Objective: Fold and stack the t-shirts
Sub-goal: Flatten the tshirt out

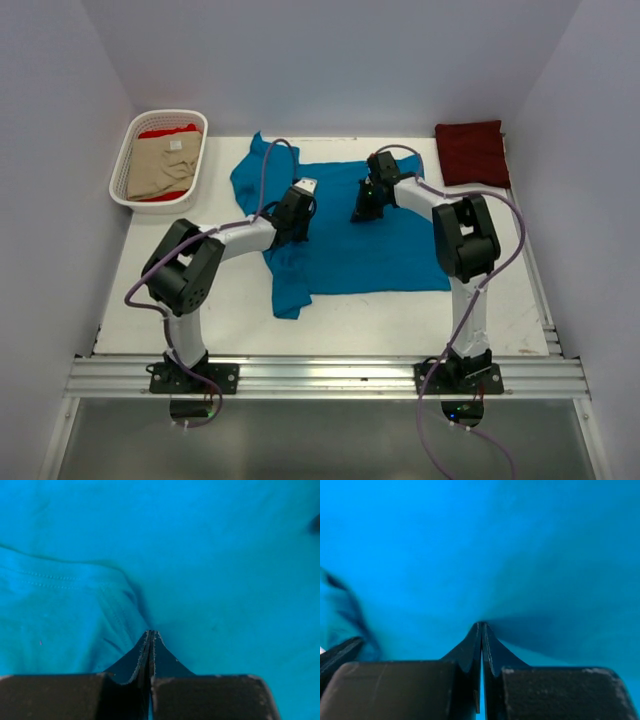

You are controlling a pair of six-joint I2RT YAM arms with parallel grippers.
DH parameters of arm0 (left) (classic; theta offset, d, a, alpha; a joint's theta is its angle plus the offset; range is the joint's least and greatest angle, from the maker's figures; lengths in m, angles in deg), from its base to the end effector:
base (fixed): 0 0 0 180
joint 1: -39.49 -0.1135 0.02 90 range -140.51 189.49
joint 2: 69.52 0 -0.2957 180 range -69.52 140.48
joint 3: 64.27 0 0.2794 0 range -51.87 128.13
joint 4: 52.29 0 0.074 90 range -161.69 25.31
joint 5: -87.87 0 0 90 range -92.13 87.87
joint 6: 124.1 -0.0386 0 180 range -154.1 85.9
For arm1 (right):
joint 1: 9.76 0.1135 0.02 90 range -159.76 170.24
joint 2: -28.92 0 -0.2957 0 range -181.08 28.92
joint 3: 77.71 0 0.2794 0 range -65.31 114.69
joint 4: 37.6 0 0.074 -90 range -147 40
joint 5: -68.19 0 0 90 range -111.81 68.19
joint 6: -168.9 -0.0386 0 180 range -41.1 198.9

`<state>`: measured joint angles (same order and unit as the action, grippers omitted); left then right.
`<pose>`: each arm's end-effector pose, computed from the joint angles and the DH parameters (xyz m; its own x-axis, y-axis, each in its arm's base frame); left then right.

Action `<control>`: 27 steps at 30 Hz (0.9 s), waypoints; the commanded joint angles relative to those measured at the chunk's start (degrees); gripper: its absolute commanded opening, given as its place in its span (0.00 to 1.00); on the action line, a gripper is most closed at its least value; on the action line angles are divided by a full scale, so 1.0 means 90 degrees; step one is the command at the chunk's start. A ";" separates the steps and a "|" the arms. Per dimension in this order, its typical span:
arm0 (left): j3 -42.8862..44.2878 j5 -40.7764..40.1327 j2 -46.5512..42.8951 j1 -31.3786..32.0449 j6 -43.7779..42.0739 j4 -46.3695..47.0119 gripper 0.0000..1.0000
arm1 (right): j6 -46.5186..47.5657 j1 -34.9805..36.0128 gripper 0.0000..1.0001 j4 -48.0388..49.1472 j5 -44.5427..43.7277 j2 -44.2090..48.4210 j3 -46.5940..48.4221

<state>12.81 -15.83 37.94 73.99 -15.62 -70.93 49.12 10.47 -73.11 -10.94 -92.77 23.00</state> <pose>0.3537 -0.2320 0.1701 -0.7239 0.1239 -0.6787 0.2033 0.9784 -0.0383 0.4648 0.1790 0.1718 -0.8962 0.1895 -0.4011 0.0090 0.9117 0.4107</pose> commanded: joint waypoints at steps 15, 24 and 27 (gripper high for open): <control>0.0975 0.0174 0.0539 -0.0230 0.0115 0.0118 0.00 | -0.0090 -0.0002 0.00 0.0507 -0.0495 0.0455 -0.1404; 0.0811 0.0185 0.0834 -0.0367 0.0241 -0.0282 0.00 | -0.0119 -0.0001 0.00 0.0518 -0.0505 0.0250 -0.1444; 0.0519 -0.0273 0.0513 -0.0367 0.0406 -0.0761 0.00 | -0.0119 -0.0002 0.00 0.0488 -0.0573 0.0162 -0.1424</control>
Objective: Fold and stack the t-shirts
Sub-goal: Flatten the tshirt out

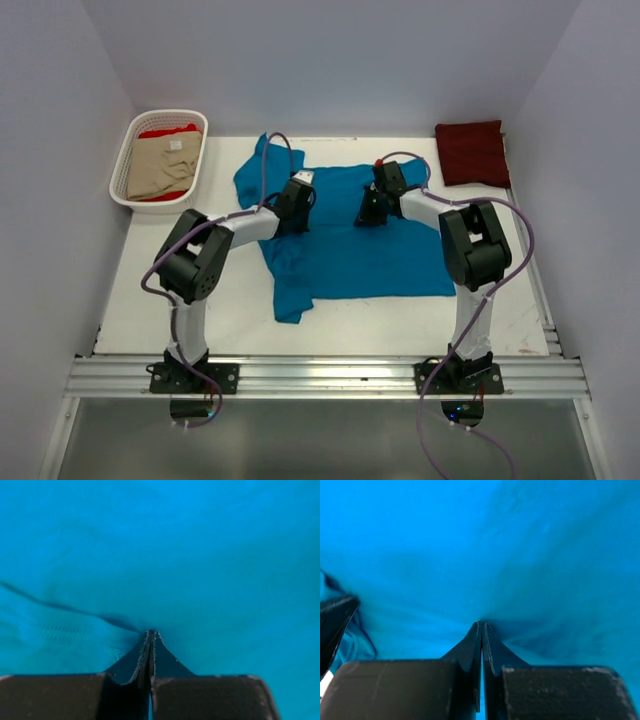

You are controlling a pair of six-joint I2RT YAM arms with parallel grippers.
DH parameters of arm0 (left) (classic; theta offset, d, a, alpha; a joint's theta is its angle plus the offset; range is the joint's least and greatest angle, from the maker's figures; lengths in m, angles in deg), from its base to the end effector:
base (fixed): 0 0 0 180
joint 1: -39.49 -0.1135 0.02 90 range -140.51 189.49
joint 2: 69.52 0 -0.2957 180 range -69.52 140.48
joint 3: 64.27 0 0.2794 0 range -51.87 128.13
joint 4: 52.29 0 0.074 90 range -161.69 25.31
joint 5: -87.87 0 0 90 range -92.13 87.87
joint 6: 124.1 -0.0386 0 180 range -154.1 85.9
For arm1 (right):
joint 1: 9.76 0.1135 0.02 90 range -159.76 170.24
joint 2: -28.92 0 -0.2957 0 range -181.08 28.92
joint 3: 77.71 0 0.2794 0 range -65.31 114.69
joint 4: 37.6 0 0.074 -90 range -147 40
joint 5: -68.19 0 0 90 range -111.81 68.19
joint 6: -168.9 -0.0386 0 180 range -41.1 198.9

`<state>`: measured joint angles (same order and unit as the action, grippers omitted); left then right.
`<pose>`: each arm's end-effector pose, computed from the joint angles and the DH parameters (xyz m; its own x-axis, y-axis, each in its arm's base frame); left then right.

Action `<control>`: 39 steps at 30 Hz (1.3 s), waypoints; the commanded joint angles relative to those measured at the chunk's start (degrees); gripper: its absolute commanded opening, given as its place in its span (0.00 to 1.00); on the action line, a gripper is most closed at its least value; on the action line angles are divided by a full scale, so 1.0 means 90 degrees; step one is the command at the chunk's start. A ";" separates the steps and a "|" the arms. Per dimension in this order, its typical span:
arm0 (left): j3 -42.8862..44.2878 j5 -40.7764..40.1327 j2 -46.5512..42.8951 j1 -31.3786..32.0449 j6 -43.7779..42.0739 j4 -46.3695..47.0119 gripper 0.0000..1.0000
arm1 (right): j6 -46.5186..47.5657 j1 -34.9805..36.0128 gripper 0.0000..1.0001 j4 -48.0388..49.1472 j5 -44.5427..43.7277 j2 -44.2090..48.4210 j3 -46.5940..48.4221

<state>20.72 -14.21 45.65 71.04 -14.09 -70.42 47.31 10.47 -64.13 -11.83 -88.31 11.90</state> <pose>0.3976 -0.2347 0.1572 -0.7324 0.0571 -0.6784 0.1516 0.9851 -0.0807 0.4373 0.1683 0.1561 -0.8761 0.2270 -0.4253 0.0272 0.9041 0.4265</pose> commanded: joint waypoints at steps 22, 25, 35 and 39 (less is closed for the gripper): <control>-0.3485 0.0198 -0.2367 -0.1103 0.1399 -0.1686 0.00 | -0.0386 -0.0470 0.00 -0.0920 -0.0806 -0.0822 0.0113; -0.3768 0.0560 -0.2796 -0.1103 0.1555 -0.1842 0.00 | -0.0454 -0.0587 0.00 -0.0930 -0.0806 -0.0871 0.0113; -0.4102 0.0658 -0.4758 -0.1103 0.2171 -0.2887 0.00 | -0.0542 -0.0665 0.00 -0.1135 -0.0767 -0.1056 0.0425; -0.4043 0.0658 -0.5257 -0.1103 0.2308 -0.3366 0.00 | -0.0620 -0.0665 0.00 -0.1154 -0.0767 -0.1096 0.0474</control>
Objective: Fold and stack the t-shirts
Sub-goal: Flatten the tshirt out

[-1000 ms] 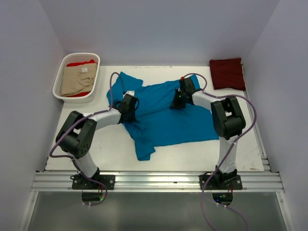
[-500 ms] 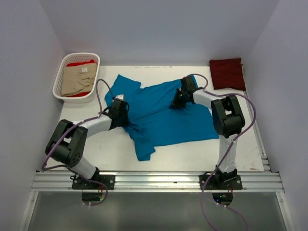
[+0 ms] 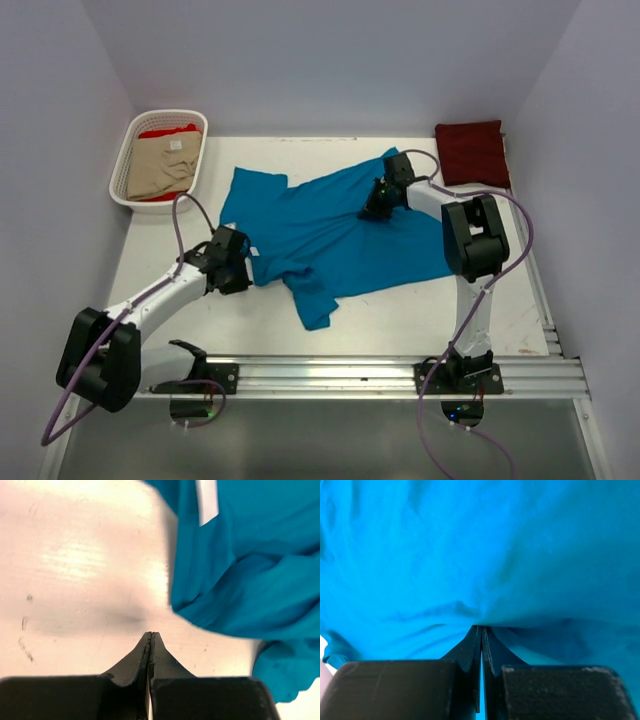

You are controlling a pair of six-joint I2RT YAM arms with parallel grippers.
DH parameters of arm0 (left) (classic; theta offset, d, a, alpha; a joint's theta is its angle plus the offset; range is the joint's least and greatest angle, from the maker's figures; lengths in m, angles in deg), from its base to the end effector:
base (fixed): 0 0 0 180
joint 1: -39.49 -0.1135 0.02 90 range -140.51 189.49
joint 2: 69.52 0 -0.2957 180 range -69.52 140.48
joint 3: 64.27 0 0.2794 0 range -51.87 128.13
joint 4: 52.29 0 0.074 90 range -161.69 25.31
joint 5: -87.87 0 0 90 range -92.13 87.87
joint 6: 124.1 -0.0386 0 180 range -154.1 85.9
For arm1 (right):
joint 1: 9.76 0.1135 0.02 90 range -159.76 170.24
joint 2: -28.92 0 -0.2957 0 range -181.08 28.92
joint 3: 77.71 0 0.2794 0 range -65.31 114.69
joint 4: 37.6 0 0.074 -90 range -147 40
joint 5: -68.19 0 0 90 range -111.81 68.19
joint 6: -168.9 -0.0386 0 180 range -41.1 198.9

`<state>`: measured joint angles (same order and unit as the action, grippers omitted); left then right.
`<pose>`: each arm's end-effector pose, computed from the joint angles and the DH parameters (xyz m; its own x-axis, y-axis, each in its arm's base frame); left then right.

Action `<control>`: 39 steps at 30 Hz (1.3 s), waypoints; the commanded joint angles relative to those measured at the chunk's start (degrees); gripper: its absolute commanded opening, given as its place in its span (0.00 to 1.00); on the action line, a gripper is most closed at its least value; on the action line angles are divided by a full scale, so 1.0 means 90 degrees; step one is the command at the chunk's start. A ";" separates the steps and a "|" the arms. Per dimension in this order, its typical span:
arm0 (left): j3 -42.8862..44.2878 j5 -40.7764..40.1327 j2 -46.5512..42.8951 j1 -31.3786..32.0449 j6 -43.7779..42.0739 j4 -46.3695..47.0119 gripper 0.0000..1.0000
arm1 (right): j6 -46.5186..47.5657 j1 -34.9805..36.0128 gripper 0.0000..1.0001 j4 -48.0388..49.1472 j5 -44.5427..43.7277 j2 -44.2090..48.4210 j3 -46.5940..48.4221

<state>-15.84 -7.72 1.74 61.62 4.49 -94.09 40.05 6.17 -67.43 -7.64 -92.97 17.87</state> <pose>0.2151 -0.0834 0.1835 -0.8640 -0.3188 -0.3898 -0.2592 0.9452 -0.1985 0.4674 0.1432 0.1482 -0.8711 0.3839 -0.3064 0.1915 0.8399 0.5078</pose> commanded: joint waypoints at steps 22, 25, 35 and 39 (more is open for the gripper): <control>0.0430 0.0895 -0.0243 0.0333 -0.1141 0.1803 0.26 | 0.0566 -0.0187 0.00 -0.0865 -0.1106 -0.0325 -0.0219; 0.0440 0.0748 -0.0388 0.0528 -0.1425 0.1793 0.47 | 0.0586 -0.0197 0.00 -0.0895 -0.1116 -0.0315 -0.0199; 0.0322 0.1099 0.0254 0.0774 -0.1651 0.2340 0.65 | 0.0576 -0.0187 0.00 -0.0915 -0.1145 -0.0295 -0.0238; 0.0391 0.1138 0.0888 0.0783 -0.1700 0.2467 0.61 | 0.0577 -0.0187 0.00 -0.0944 -0.1213 -0.0256 -0.0257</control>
<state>-14.55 2.05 6.95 68.46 -9.08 -74.95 41.82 5.60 -67.82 -9.08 -93.08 18.65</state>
